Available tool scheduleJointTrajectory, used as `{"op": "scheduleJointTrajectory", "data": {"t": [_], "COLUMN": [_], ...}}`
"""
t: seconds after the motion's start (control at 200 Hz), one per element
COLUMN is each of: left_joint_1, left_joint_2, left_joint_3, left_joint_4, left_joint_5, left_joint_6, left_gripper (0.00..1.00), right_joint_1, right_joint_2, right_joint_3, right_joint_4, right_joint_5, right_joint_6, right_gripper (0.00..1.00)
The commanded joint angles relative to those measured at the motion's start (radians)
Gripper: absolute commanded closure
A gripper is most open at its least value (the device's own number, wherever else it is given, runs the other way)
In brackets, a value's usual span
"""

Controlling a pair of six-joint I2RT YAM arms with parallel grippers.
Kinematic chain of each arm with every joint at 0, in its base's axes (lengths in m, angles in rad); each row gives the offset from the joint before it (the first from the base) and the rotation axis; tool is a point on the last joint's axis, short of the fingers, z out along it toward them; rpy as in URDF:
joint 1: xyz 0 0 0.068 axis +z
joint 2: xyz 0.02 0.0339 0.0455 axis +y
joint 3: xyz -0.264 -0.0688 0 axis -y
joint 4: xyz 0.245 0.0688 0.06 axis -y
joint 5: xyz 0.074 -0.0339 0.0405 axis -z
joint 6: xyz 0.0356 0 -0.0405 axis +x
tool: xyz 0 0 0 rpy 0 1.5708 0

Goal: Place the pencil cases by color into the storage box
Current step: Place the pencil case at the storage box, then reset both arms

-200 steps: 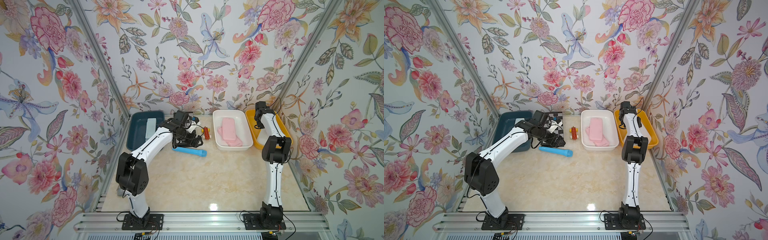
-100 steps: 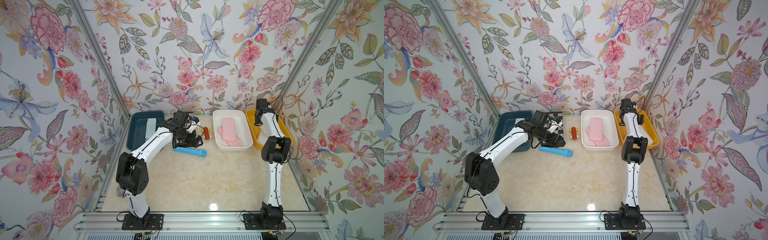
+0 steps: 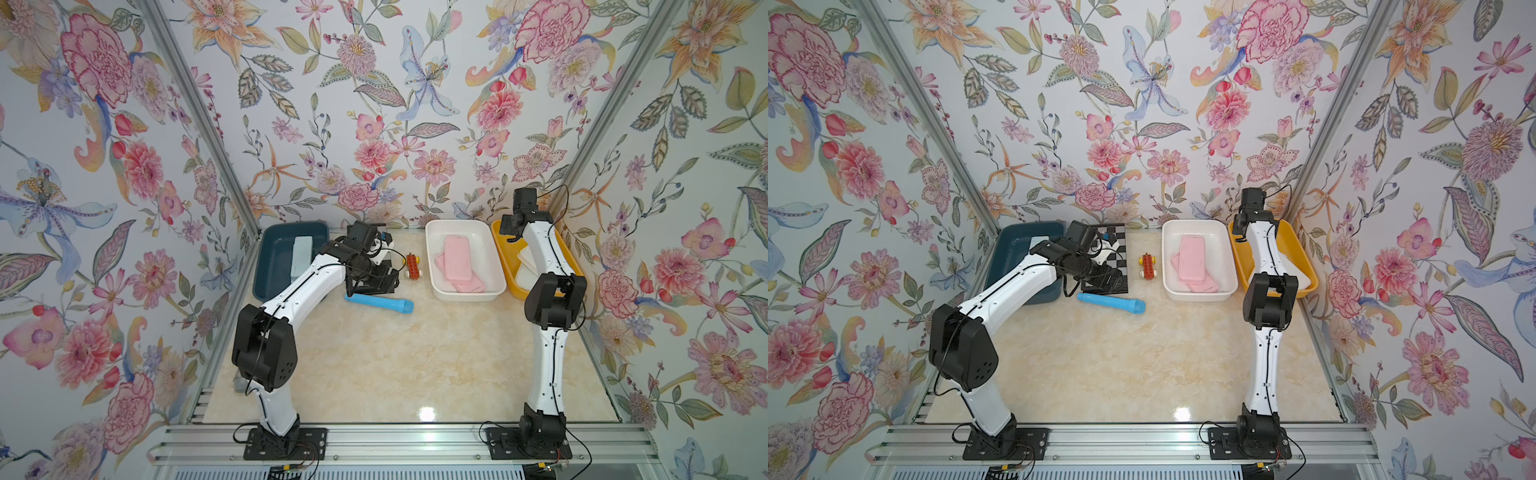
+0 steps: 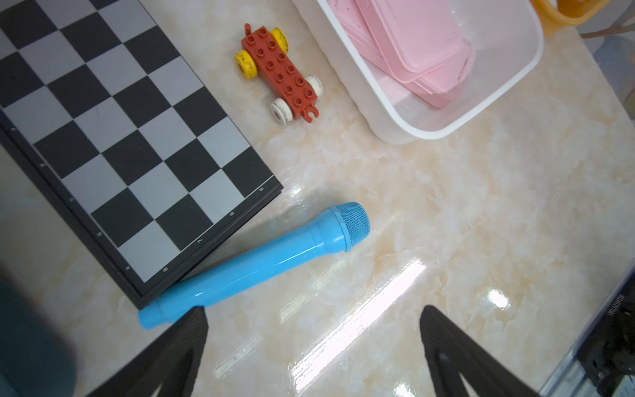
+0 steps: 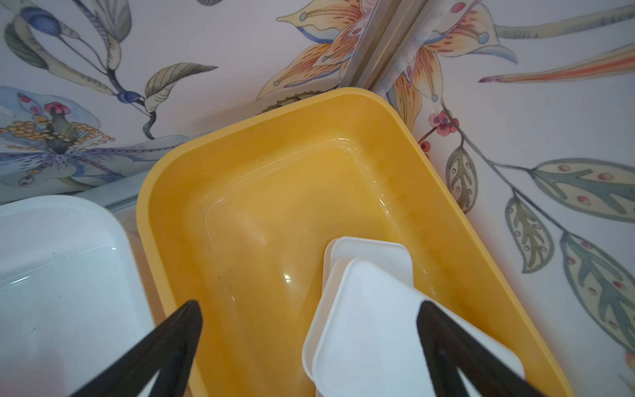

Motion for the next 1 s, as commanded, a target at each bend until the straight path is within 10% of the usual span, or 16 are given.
{"op": "scheduleJointTrajectory", "data": {"t": [0.0,0.38,0.79,0.995], "left_joint_1": [0.001,0.014,0.07,0.114], "left_joint_2": [-0.061,-0.304,-0.761,-0.905], "left_joint_3": [-0.023,-0.188,-0.913,-1.187], "left_joint_4": [0.052,0.229,0.821,1.047], "left_joint_5": [-0.26,-0.478,-0.706,-0.735], "left_joint_6": [-0.065,-0.01,0.087,0.085], "left_gripper": [0.02,0.02,0.02,0.02], "right_joint_1": [0.0,0.013,0.206,0.318], "right_joint_2": [-0.243,-0.87,-1.232,-1.33], "right_joint_3": [-0.225,-1.083,-1.647,-1.876], "right_joint_4": [0.183,0.656,1.044,1.199], "right_joint_5": [-0.169,-0.37,-0.284,-0.188], "right_joint_6": [0.031,0.025,0.02,-0.259], "right_gripper": [0.0,0.0,0.0,0.0]}}
